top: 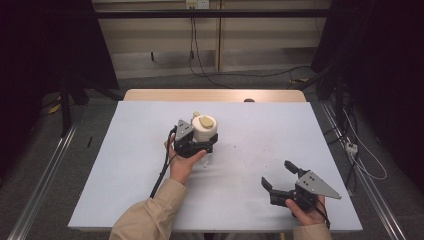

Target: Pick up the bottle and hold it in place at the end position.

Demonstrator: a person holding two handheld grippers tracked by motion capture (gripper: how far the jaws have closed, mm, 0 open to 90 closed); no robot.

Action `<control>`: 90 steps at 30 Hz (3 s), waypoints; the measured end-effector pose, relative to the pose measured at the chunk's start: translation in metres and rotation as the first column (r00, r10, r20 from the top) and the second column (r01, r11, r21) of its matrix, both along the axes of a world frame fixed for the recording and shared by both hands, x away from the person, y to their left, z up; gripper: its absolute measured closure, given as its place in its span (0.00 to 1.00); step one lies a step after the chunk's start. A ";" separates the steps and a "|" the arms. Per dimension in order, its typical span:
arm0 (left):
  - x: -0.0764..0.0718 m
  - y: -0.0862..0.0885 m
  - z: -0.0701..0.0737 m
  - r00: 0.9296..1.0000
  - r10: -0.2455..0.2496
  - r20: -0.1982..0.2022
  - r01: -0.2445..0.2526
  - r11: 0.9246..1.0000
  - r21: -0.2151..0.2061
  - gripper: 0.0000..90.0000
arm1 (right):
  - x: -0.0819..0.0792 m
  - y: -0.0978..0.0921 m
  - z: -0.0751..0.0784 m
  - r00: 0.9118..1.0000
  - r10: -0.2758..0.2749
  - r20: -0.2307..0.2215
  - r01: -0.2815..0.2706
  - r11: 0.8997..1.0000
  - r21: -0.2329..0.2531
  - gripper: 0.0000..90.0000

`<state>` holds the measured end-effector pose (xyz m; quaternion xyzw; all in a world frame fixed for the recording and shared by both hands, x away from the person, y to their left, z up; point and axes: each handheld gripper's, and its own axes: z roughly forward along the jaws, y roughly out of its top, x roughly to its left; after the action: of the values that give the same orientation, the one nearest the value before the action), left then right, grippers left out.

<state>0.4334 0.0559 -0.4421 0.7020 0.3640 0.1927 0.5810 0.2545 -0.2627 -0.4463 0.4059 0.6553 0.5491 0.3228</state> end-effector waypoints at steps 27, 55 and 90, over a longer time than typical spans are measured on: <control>0.002 -0.005 -0.007 1.000 0.011 0.019 -0.011 1.000 0.000 0.07 | 0.000 0.000 0.000 1.000 0.004 0.004 -0.004 1.000 0.003 0.04; 0.007 -0.022 -0.006 1.000 0.002 0.022 -0.002 1.000 -0.002 0.07 | 0.000 -0.001 0.000 1.000 0.005 0.005 -0.005 1.000 0.008 0.04; 0.012 -0.035 -0.008 1.000 -0.010 0.020 0.010 1.000 0.010 0.08 | 0.001 0.000 -0.001 1.000 0.009 0.003 -0.009 1.000 0.010 0.04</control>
<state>0.4459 0.0209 -0.4500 0.7046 0.3538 0.1986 0.5821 0.2556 -0.2630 -0.4470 0.4039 0.6539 0.5544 0.3191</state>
